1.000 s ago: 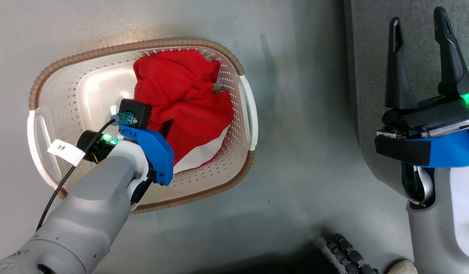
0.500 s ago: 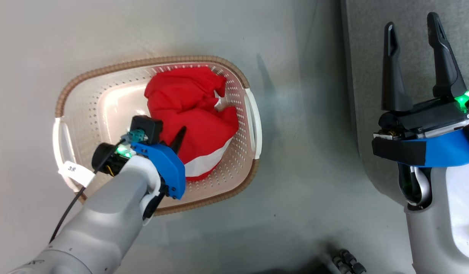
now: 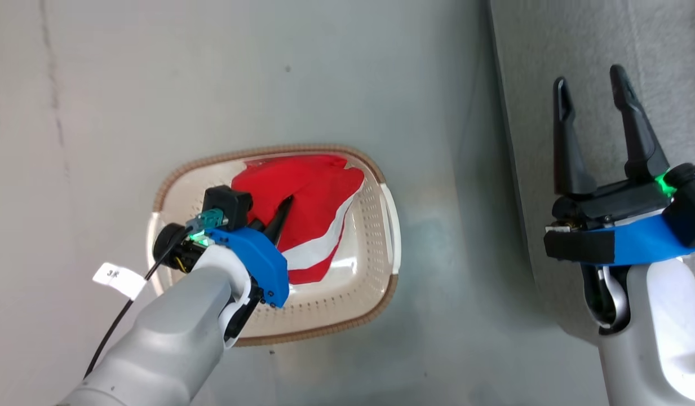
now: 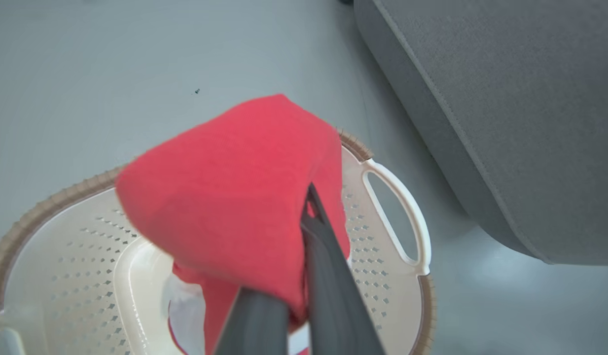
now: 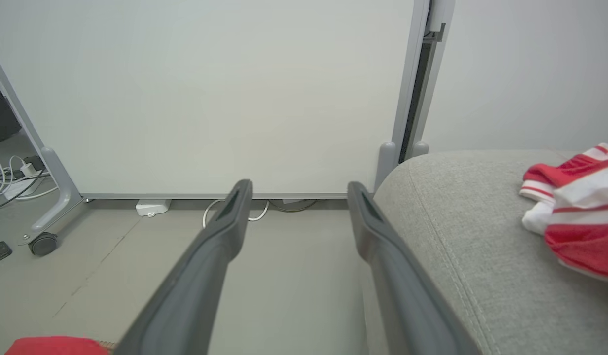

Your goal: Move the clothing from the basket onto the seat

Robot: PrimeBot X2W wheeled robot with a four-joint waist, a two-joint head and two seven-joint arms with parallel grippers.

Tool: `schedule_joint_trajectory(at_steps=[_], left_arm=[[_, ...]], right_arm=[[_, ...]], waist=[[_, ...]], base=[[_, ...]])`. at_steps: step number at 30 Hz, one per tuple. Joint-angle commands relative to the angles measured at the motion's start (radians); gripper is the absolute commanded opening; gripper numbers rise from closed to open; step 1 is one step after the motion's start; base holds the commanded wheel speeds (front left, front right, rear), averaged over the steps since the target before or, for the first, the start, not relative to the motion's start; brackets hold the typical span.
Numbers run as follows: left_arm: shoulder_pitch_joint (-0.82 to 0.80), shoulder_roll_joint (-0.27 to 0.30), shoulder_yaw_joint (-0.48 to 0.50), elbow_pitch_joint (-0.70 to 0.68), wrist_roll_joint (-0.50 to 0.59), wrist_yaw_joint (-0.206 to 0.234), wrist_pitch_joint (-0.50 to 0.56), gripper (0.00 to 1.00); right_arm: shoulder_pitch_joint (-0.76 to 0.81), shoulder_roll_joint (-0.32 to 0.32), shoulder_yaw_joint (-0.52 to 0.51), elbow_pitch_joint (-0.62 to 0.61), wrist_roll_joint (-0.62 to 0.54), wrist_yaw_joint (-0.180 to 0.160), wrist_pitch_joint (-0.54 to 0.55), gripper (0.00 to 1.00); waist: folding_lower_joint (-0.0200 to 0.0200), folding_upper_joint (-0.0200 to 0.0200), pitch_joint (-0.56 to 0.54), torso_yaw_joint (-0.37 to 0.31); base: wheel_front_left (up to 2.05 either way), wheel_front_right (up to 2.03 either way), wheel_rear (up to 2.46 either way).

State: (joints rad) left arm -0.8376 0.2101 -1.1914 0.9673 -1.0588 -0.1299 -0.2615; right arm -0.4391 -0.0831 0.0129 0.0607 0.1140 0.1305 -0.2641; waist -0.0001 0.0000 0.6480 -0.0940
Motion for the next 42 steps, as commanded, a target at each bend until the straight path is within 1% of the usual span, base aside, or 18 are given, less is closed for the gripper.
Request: schedule_joint_trajectory(at_steps=[1, 13, 19, 23, 27, 33, 34, 42], left_arm=[[0.025, 0.006, 0.032, -0.014, 0.026, -0.001, -0.005, 0.0], [0.15, 0.052, 0.307, -0.115, 0.226, -0.001, -0.005, 0.0], [0.2, 0.056, 0.43, -0.174, 0.313, -0.001, -0.005, 0.0], [0.221, 0.054, 0.493, -0.224, 0.363, -0.001, -0.005, 0.0], [0.229, 0.049, 0.525, -0.276, 0.41, -0.001, -0.005, 0.0], [0.214, 0.045, 0.54, -0.327, 0.449, -0.001, -0.005, 0.0], [0.204, 0.037, 0.543, -0.345, 0.459, -0.001, -0.005, 0.0], [0.161, 0.018, 0.512, -0.396, 0.475, -0.001, -0.005, 0.0]], right_arm=[[0.022, -0.006, -0.002, 0.01, 0.006, 0.001, 0.0, 1.0], [0.1, -0.006, 0.001, 0.063, 0.017, 0.001, 0.0, 1.0], [0.154, 0.0, 0.0, 0.081, 0.018, 0.001, 0.0, 1.0], [0.189, 0.005, 0.002, 0.089, 0.021, 0.001, 0.0, 1.0], [0.216, 0.009, 0.0, 0.096, 0.021, 0.001, 0.0, 1.0], [0.249, 0.017, 0.001, 0.102, 0.024, 0.001, 0.0, 1.0], [0.26, 0.02, 0.001, 0.105, 0.026, 0.001, 0.0, 1.0], [0.295, 0.027, -0.003, 0.113, 0.027, 0.001, 0.0, 1.0]], waist=[[0.0001, 0.0, -0.074, 0.028], [0.0001, 0.0, -0.277, 0.044], [0.0001, 0.0, -0.381, 0.047], [0.0001, 0.0, -0.437, 0.05], [0.0001, 0.0, -0.487, 0.054], [0.0001, 0.0, -0.542, 0.06], [0.0001, 0.0, -0.561, 0.063], [0.0001, 0.0, -0.611, 0.07]], base=[[0.0, 0.0, 0.0], [0.0, 0.0, 0.0], [0.0, 0.0, 0.0], [0.0, 0.0, 0.0], [0.0, 0.0, 0.0], [0.0, 0.0, 0.0], [0.0, 0.0, 0.0], [0.0, 0.0, 0.0]])
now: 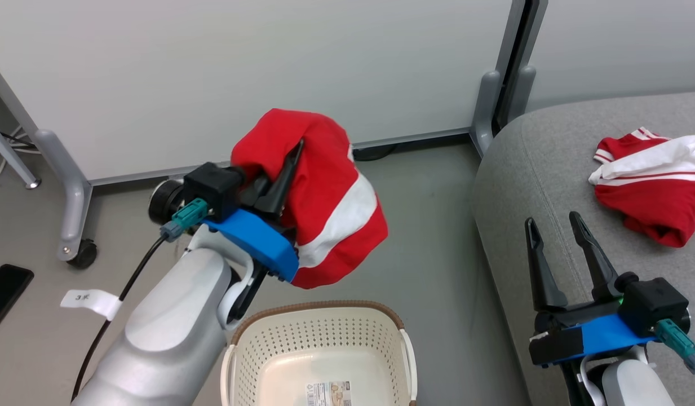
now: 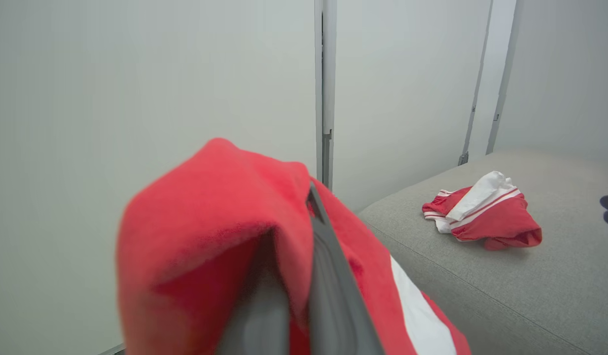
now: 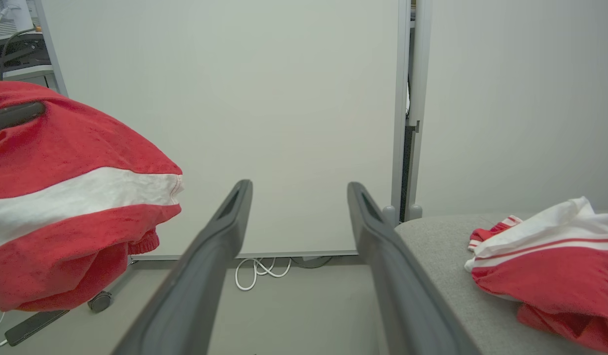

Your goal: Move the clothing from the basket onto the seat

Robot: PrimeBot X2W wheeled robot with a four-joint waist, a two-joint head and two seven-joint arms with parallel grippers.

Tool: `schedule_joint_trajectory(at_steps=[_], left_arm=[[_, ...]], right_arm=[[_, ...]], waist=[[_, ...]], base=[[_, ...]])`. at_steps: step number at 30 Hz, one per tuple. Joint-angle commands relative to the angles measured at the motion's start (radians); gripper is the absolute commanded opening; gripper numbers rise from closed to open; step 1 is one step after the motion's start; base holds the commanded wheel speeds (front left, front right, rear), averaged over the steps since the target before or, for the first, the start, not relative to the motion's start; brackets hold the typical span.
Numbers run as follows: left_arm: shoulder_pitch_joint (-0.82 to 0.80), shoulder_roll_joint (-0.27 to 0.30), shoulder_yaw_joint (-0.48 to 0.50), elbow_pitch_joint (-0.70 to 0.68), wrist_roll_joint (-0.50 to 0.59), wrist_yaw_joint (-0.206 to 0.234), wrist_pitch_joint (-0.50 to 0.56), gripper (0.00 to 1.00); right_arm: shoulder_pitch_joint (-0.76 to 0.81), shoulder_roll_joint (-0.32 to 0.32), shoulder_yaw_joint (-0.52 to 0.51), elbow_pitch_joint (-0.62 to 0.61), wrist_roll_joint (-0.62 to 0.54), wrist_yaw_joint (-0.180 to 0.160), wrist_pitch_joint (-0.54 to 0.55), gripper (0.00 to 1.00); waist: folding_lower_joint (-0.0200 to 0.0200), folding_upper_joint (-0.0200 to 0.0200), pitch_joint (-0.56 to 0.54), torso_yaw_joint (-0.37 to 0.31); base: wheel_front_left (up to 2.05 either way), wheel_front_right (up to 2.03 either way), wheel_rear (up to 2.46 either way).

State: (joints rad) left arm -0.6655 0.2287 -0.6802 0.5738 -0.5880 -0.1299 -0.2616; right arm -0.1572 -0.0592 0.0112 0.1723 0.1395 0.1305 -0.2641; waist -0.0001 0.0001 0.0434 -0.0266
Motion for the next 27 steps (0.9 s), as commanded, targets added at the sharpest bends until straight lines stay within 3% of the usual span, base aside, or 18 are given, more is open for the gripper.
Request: schedule_joint_trajectory(at_steps=[1, 12, 27], left_arm=[[-0.02, -0.003, -0.006, -0.009, 0.005, -0.001, -0.005, 0.0], [-0.106, -0.03, -0.097, -0.077, -0.012, -0.001, 0.011, 0.0], [-0.108, -0.051, -0.142, -0.099, -0.029, -0.001, 0.016, 0.0]], right_arm=[[0.017, 0.004, -0.002, 0.003, 0.002, 0.001, 0.0, 1.0], [0.045, 0.009, 0.003, 0.009, 0.009, 0.001, 0.0, 1.0], [0.05, 0.01, 0.015, 0.006, 0.014, 0.001, 0.0, 1.0]], waist=[[0.0001, -0.0001, -0.012, 0.003], [0.0001, -0.0001, -0.047, 0.007], [0.0001, -0.0001, -0.052, 0.011]], base=[[0.0, 0.0, 0.0], [0.0, 0.0, 0.0], [0.0, 0.0, 0.0]])
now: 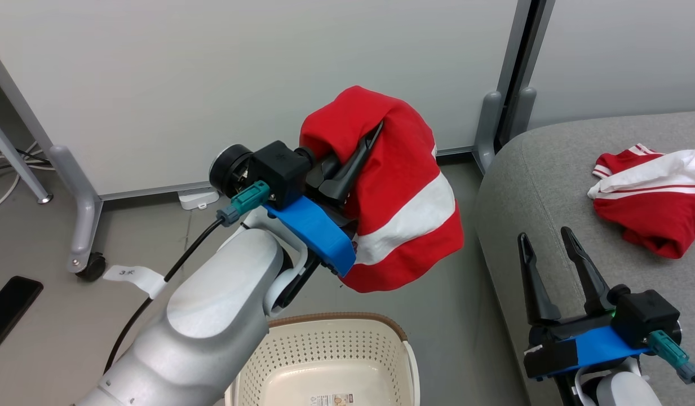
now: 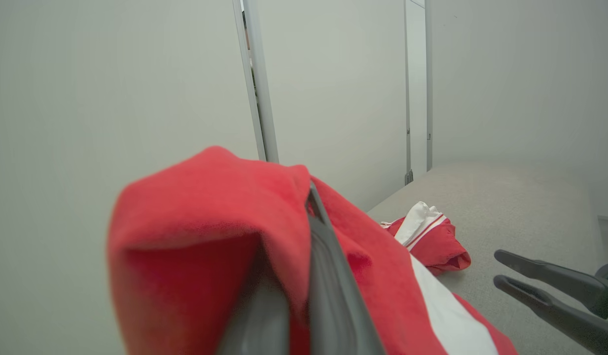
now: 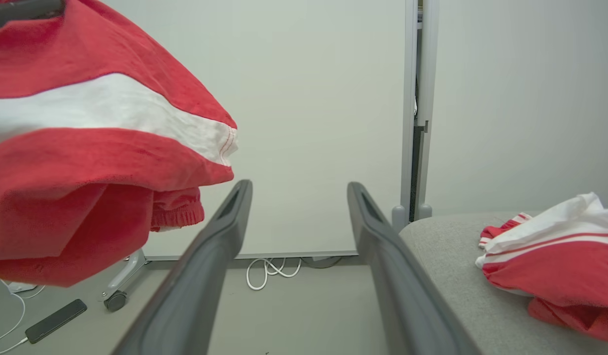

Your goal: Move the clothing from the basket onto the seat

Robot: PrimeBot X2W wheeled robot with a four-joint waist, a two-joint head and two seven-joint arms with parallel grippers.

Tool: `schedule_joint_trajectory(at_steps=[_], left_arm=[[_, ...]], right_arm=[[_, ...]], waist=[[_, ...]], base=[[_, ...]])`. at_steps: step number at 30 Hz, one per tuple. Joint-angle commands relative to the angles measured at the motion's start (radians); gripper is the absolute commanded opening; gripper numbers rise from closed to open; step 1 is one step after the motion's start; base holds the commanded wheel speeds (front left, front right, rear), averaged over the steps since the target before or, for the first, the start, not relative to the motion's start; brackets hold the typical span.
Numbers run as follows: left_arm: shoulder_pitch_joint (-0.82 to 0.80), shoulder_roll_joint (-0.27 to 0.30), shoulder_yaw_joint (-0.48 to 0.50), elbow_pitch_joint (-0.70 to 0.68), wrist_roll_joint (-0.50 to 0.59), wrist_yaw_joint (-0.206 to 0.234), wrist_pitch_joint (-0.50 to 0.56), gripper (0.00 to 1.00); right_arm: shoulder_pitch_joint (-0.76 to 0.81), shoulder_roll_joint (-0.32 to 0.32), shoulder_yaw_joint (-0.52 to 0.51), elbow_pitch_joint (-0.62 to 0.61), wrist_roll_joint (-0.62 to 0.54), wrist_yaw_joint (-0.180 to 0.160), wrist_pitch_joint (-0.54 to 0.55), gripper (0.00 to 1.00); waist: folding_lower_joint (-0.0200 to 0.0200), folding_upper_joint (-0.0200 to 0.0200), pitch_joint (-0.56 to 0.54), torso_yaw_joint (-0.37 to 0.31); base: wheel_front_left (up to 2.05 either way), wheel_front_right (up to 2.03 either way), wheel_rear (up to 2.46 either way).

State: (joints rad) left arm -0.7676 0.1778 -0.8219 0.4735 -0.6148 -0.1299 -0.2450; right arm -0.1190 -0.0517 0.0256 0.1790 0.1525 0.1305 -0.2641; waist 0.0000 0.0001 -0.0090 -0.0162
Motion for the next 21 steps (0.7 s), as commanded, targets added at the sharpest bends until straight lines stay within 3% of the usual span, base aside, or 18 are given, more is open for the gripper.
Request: schedule_joint_trajectory(at_steps=[1, 12, 21], left_arm=[[-0.006, -0.001, -0.001, 0.003, -0.004, -0.001, -0.002, 0.0], [-0.02, -0.006, -0.007, 0.008, -0.005, -0.001, -0.009, 0.0], [-0.038, -0.008, -0.01, 0.004, -0.004, -0.001, -0.012, 0.0]], right_arm=[[0.011, 0.002, 0.002, -0.002, 0.0, 0.001, 0.0, 1.0], [0.02, 0.002, 0.044, 0.005, 0.018, 0.001, 0.0, 1.0], [0.039, 0.002, 0.171, 0.027, 0.093, 0.001, 0.0, 1.0]], waist=[[0.0, -0.0001, 0.001, 0.002], [0.0, -0.0001, 0.013, 0.016], [0.0, -0.0001, 0.028, 0.028]], base=[[0.0, 0.0, 0.0], [0.0, 0.0, 0.0], [0.0, 0.0, 0.0]])
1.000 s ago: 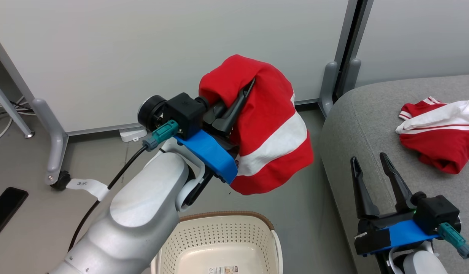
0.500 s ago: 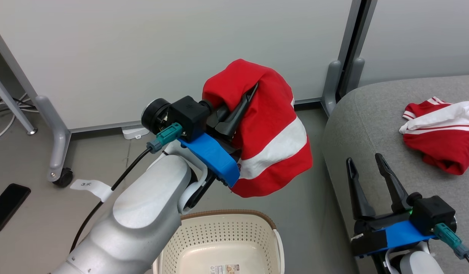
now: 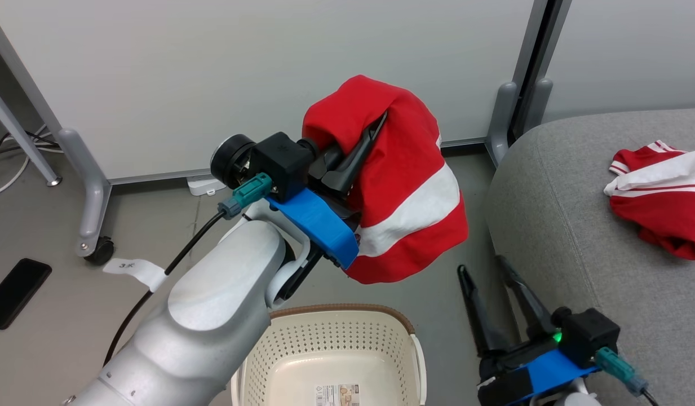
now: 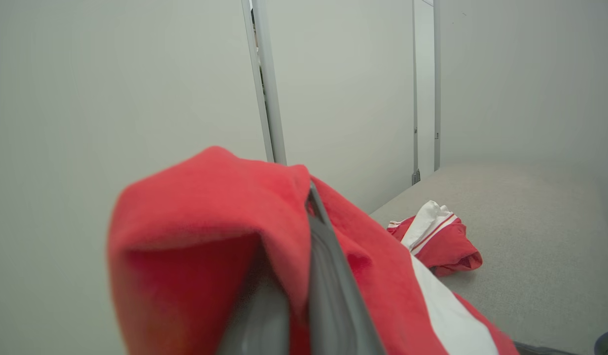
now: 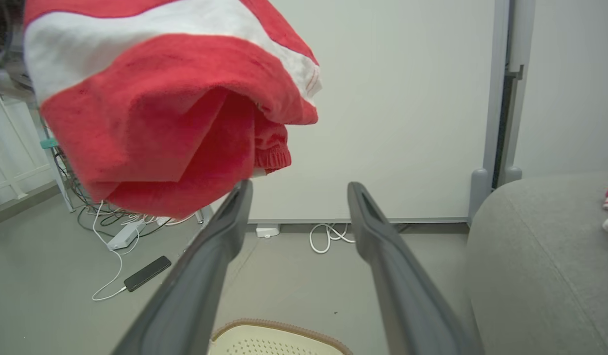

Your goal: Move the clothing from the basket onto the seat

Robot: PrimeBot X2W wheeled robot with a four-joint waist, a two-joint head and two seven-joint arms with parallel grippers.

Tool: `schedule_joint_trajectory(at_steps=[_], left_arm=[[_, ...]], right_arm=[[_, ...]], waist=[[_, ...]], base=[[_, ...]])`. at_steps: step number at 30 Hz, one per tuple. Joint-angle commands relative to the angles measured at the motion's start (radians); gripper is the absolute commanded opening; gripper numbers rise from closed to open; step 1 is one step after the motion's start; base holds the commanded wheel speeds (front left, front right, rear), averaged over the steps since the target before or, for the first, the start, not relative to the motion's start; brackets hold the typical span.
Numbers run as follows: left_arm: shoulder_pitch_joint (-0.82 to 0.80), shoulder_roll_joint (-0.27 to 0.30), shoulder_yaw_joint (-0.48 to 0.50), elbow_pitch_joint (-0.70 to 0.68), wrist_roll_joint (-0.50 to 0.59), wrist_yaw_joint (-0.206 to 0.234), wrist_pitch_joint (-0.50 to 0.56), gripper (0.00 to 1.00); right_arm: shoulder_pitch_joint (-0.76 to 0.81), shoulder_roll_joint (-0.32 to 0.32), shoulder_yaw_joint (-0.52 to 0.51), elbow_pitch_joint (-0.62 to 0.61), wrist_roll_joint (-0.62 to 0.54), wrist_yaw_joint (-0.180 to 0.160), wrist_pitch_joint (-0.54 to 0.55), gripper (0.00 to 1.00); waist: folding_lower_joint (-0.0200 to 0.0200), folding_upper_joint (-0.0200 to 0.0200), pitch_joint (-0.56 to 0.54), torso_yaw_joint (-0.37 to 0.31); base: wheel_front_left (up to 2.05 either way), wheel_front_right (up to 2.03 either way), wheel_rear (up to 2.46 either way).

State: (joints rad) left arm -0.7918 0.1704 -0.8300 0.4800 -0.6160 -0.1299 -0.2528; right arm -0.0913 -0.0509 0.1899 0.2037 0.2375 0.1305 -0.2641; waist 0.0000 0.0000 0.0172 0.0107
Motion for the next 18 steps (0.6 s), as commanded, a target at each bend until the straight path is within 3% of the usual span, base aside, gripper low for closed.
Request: schedule_joint_trajectory(at_steps=[1, 12, 18], left_arm=[[-0.015, -0.001, -0.002, -0.002, -0.003, -0.001, -0.005, 0.0], [-0.027, 0.0, -0.008, 0.011, -0.009, -0.001, -0.008, 0.0], [-0.026, -0.005, -0.014, 0.013, -0.007, -0.001, -0.011, 0.0]], right_arm=[[0.011, 0.001, 0.022, 0.003, 0.018, 0.001, 0.0, 1.0], [-0.027, -0.006, 0.189, -0.02, 0.108, 0.001, 0.0, 1.0], [-0.051, -0.014, 0.225, -0.038, 0.158, 0.001, 0.0, 1.0]], waist=[[0.0, 0.0, 0.004, 0.001], [0.0, 0.0, 0.014, 0.0], [0.0, 0.0, 0.015, 0.003]], base=[[0.0, 0.0, 0.0], [0.0, 0.0, 0.0], [0.0, 0.0, 0.0]])
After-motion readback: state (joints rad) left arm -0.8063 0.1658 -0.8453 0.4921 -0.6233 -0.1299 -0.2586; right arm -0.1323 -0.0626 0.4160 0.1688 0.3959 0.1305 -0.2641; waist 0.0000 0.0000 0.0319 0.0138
